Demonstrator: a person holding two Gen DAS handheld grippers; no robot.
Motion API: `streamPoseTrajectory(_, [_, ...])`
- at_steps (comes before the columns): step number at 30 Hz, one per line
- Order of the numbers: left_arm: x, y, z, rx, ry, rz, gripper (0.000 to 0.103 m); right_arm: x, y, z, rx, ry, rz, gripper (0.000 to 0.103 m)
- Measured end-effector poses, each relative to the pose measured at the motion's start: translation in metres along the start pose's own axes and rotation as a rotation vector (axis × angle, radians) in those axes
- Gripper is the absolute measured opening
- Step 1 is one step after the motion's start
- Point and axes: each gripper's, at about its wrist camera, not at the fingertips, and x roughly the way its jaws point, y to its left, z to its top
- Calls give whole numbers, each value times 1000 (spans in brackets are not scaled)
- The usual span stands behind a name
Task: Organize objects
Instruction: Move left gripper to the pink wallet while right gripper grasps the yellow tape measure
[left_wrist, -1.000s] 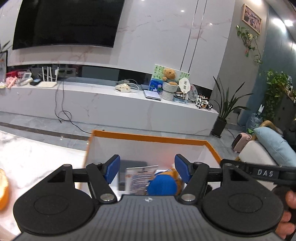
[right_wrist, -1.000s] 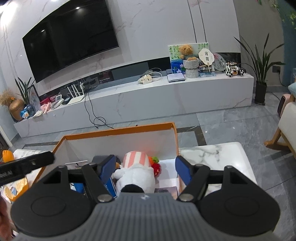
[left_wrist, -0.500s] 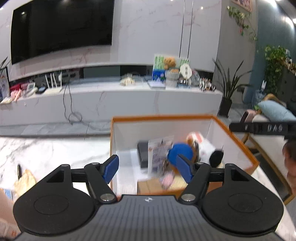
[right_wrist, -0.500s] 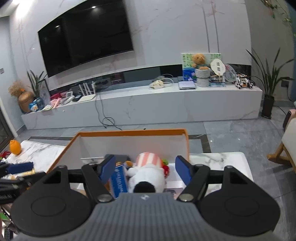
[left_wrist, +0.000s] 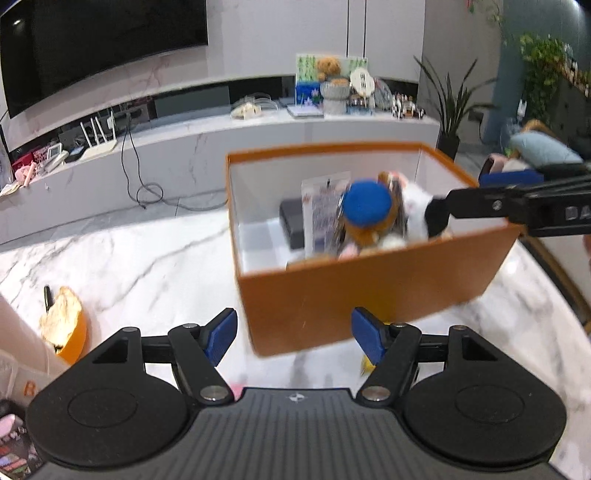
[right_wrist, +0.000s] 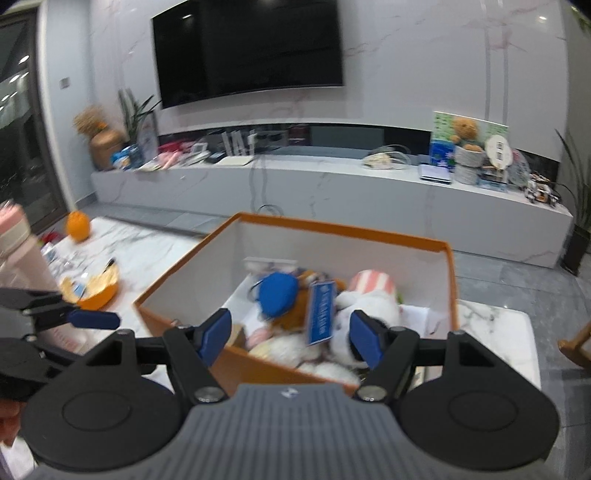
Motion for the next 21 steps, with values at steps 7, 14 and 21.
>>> streamPoseTrajectory(7, [8, 5, -19, 43, 98, -4, 81, 7, 23, -15, -76, 48, 68, 68])
streamPoseTrajectory(14, [14, 0, -27, 87, 167, -14, 81, 24, 33, -33, -124, 121, 88, 65])
streamPoseTrajectory(21, [30, 6, -41, 74, 260, -10, 80, 51, 44, -61, -201, 243, 96, 65])
